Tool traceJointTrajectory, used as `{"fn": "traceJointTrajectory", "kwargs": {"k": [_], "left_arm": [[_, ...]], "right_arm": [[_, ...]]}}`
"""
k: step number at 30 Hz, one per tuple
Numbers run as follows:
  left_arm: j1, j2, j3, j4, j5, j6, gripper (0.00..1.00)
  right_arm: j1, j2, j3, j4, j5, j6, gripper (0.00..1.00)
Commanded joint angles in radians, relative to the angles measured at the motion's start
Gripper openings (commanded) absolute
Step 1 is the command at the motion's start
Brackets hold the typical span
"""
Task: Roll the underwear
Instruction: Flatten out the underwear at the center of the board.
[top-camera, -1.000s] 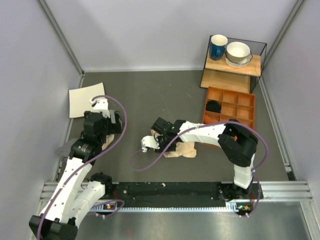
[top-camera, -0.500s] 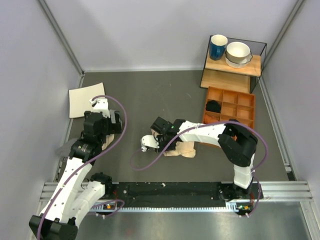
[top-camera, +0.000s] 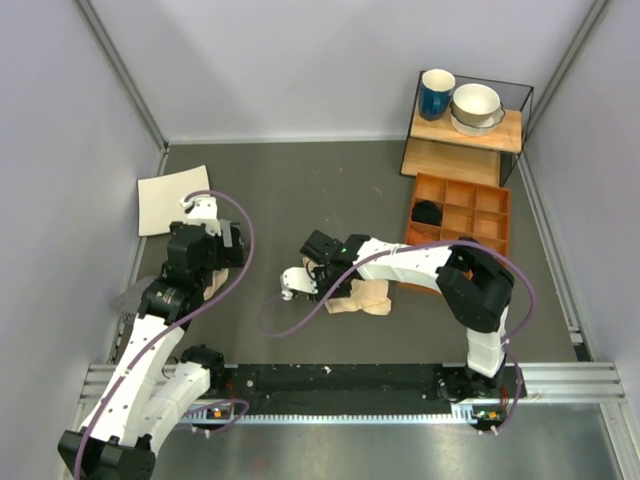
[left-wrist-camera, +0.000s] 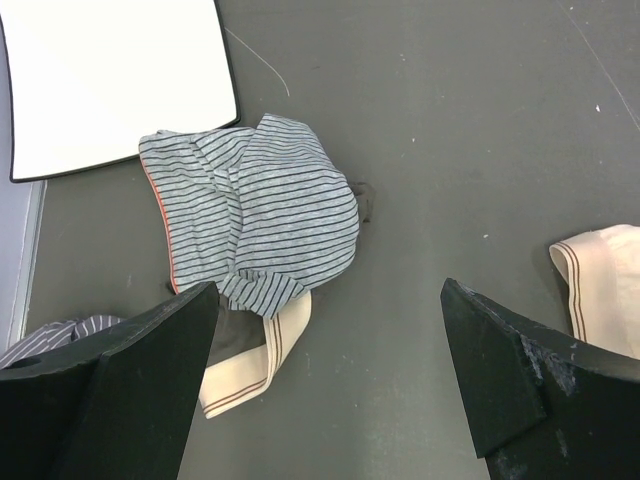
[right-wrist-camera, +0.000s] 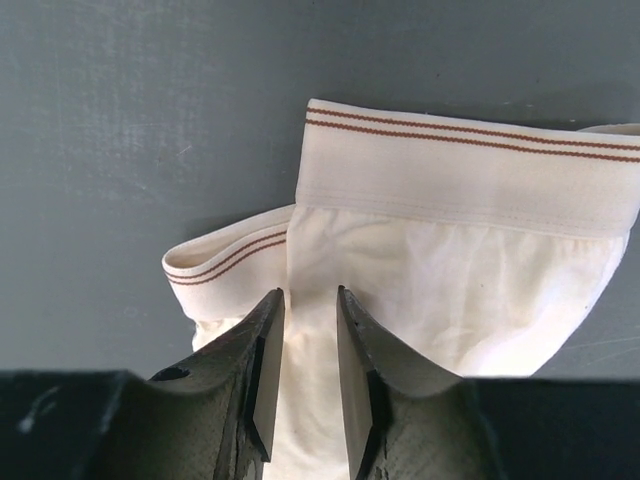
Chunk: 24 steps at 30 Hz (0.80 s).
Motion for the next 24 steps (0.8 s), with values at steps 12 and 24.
{"fn": "traceJointTrajectory", "kwargs": {"k": [12,24], "left_arm": [[0.004,-0.012,0.009,0.052,0.019,0.006,0.98],[0.004,-0.011,0.009,0.052,0.025,0.007,0.98]], "right_arm": [[-0.018,0.033,0.067,-0.045,-0.021,-0.008,0.07],[-0.029,-0.034,0.116,-0.101,-0.05,-0.006,0.0]]}}
